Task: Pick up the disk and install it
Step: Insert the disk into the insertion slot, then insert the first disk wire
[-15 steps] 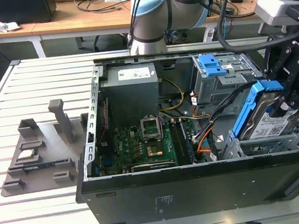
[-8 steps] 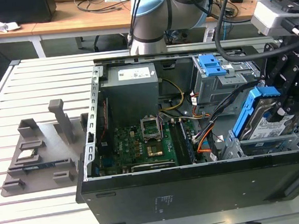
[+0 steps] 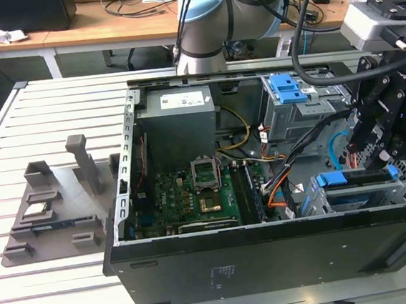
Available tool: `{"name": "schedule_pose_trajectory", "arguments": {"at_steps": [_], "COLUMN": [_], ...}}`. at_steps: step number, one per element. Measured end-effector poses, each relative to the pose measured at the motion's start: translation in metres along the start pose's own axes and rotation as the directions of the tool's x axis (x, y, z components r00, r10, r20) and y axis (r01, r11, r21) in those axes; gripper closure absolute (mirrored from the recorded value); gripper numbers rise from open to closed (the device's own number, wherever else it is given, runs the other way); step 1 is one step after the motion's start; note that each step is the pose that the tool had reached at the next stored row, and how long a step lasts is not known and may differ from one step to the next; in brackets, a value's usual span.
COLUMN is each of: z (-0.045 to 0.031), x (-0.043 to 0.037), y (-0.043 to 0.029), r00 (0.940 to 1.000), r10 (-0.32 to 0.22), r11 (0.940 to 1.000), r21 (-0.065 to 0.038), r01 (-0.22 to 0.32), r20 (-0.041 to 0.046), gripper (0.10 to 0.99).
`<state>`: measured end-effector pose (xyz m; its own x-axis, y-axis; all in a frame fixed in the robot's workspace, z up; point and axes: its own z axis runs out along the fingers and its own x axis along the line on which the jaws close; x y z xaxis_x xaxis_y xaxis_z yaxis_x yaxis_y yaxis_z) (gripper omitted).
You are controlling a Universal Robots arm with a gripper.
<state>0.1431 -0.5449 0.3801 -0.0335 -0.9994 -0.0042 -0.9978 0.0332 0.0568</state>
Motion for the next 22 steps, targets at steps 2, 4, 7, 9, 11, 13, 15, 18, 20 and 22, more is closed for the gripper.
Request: {"name": "schedule_pose_trajectory", "arguments": {"at_steps": [2,4,7,9,11,13,15,18,20,22], "z": [0.0,0.0,0.0001,0.0001,0.0001,0.0002,0.0002,0.0003,0.0004,-0.0005], "x": [0.0,0.0,0.0,0.0,0.0,0.0,0.0,0.0,-0.0001,-0.0061], "y": [-0.0001,0.0,0.0,0.0,0.0,0.0,0.0,0.0,-0.0004,-0.0192], "r00": [1.0,1.0,1.0,1.0,1.0,1.0,1.0,1.0,1.0,1.0], "r10": [0.0,0.0,0.0,0.0,0.0,0.0,0.0,0.0,0.0,0.0], "r11": [1.0,1.0,1.0,1.0,1.0,1.0,1.0,1.0,1.0,1.0], "r21": [0.0,0.0,0.0,0.0,0.0,0.0,0.0,0.0,0.0,0.0], "r01": [0.0,0.0,0.0,0.0,0.0,0.0,0.0,0.0,0.0,0.0], "r20": [-0.0001,-0.0003,-0.0002,-0.0002,-0.0003,-0.0002,-0.0003,-0.0002,-0.0002,-0.0039], "gripper": [0.588,0.588,0.667,0.792,0.851,0.98,0.98,0.98,0.98,0.98]}}
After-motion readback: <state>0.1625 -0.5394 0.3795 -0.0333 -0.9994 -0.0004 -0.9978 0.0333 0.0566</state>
